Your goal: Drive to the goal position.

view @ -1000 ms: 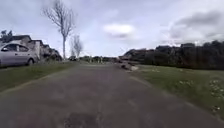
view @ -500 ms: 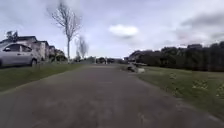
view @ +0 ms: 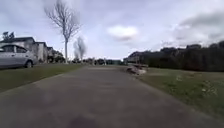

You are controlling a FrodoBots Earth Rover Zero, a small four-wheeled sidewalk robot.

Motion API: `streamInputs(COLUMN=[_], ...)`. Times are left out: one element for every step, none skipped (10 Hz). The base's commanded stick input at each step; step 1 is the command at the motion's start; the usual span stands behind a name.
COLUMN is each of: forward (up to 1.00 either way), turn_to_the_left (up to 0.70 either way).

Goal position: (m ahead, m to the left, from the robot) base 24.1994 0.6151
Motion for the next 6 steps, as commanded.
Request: streamInputs(forward=[0.70,0.70,0.70,0.70,0.70,0.70], turn_to_the_left=[0.00,0.00,0.00,0.00,0.00,0.00])
